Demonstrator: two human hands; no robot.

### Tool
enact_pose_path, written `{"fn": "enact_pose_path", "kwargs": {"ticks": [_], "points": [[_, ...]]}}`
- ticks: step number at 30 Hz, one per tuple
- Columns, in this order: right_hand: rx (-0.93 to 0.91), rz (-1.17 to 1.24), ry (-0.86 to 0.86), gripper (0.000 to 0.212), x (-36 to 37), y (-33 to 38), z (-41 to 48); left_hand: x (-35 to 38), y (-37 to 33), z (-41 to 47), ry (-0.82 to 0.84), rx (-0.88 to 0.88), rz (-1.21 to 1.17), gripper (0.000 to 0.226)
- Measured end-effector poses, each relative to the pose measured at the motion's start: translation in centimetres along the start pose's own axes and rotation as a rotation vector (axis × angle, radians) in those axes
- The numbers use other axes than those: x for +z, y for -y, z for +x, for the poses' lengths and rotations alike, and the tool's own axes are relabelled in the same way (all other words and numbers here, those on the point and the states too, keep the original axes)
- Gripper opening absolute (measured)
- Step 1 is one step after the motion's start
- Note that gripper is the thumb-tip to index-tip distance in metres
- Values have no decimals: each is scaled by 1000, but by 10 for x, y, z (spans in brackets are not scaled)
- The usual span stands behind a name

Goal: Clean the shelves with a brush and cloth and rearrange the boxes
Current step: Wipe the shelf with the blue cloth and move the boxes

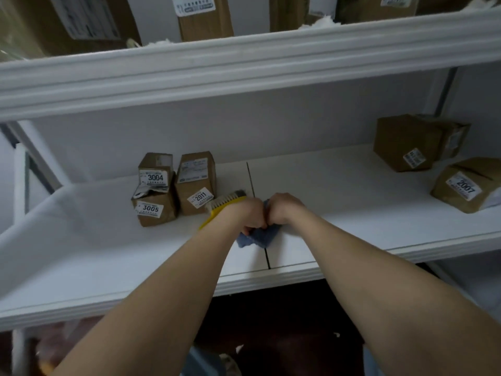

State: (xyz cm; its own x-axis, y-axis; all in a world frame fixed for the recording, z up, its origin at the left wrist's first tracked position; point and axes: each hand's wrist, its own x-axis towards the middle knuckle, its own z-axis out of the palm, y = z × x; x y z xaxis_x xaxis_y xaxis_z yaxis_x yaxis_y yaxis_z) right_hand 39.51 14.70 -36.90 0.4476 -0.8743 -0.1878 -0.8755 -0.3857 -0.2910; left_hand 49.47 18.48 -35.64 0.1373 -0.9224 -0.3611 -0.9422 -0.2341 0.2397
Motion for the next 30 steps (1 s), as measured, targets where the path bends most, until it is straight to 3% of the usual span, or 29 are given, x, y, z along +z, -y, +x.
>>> {"fn": "enact_pose_path", "kwargs": {"ticks": [4,6,8,10,14,19,21,26,30], "points": [[-111,-92,24,33,13,23,-13,7,21,-21,-18,-39,-102,20],[-134,-88,37,23,19,25,-19,13,28,-27,-44,-51,-52,9],[-123,-33,24,17,21,18,-23,16,30,-29,-108,-63,69,17],[-85,19,-15,25,26,12,-22,19,30,-27,-136,-60,114,24],[-23,-33,-46,34,29,23,-13,13,34,-24,-93,11,112,14],[-25,-23,-78,39,6,37,0,-12,45,-30,88,-55,-227,30],[-42,12,-154,36,-4,50,6,-30,47,-34,-46,-63,-291,24],[-217,194,-289,35,-25,107,20,-72,77,-55,-712,-54,54,27],[-293,408,-187,28,-25,156,35,-99,128,-61,-907,-158,45,40]]}}
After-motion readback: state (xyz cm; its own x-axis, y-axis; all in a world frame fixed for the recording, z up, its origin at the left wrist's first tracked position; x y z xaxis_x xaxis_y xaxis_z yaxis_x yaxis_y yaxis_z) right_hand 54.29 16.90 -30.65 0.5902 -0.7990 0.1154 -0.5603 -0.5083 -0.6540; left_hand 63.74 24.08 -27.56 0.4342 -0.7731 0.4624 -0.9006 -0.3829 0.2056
